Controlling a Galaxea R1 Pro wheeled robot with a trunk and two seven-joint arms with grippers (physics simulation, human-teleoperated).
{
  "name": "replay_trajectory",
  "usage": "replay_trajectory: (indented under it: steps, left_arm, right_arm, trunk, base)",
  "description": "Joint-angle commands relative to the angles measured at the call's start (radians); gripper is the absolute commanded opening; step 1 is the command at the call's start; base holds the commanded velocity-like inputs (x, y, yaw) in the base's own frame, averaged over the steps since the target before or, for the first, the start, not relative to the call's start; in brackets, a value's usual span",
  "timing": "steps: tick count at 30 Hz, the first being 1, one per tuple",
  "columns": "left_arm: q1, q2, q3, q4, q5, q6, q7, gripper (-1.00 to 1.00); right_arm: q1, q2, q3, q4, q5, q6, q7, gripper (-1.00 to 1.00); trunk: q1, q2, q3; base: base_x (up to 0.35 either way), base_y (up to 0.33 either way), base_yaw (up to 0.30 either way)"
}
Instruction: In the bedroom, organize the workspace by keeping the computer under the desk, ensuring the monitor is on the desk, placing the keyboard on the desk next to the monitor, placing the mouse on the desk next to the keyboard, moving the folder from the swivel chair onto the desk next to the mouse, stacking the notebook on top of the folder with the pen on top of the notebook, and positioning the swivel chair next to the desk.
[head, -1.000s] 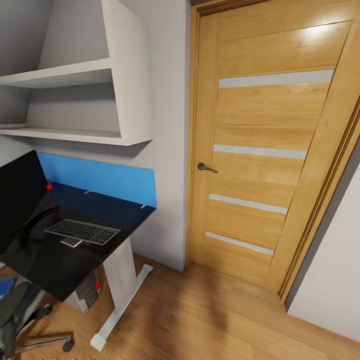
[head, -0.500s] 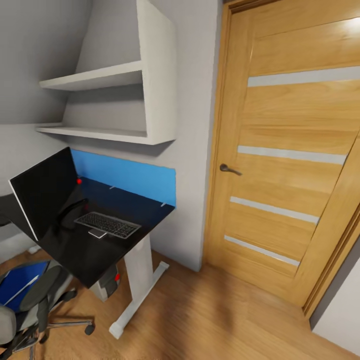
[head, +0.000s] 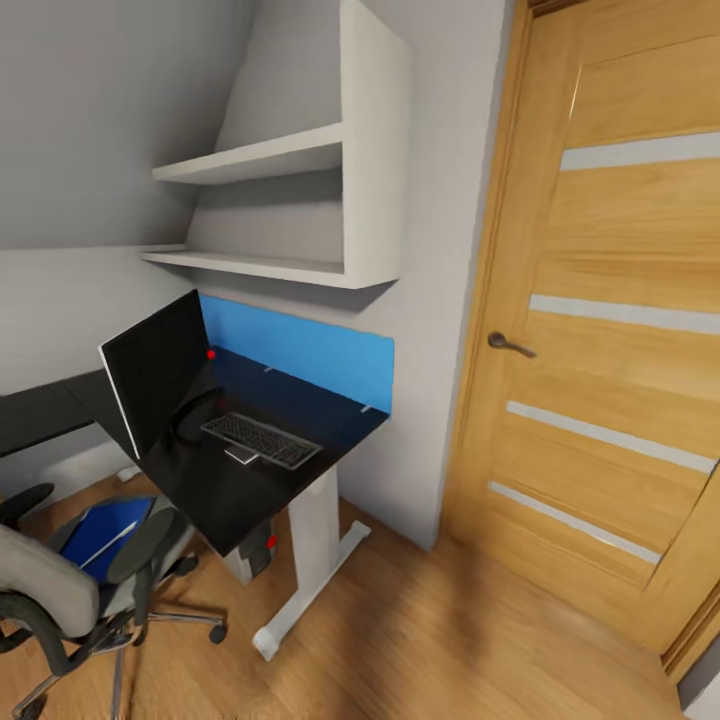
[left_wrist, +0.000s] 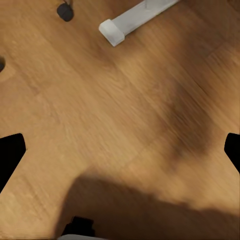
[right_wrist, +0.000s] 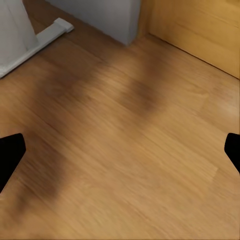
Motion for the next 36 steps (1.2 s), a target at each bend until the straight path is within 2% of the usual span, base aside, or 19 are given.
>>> replay_trajectory:
  steps: [1, 36]
  left_arm:
    - [0.0, 0.0, -0.001, 0.0, 0.006, -0.002, 0.0, 1.0]
    - [0.0, 0.001, -0.002, 0.014, 0.005, -0.002, 0.001, 1.0]
  right_arm:
    - [0.0, 0.0, 0.0, 0.001, 0.001, -0.003, -0.001, 1.0]
    - [0.0, 0.0, 0.0, 0.001, 0.002, -0.003, -0.001, 1.0]
  trunk:
    - [0.0, -0.001, -0.001]
    - [0.0, -0.001, -0.006]
  base:
    - [0.0, 0.0, 0.277]
    - [0.0, 0.0, 0.277]
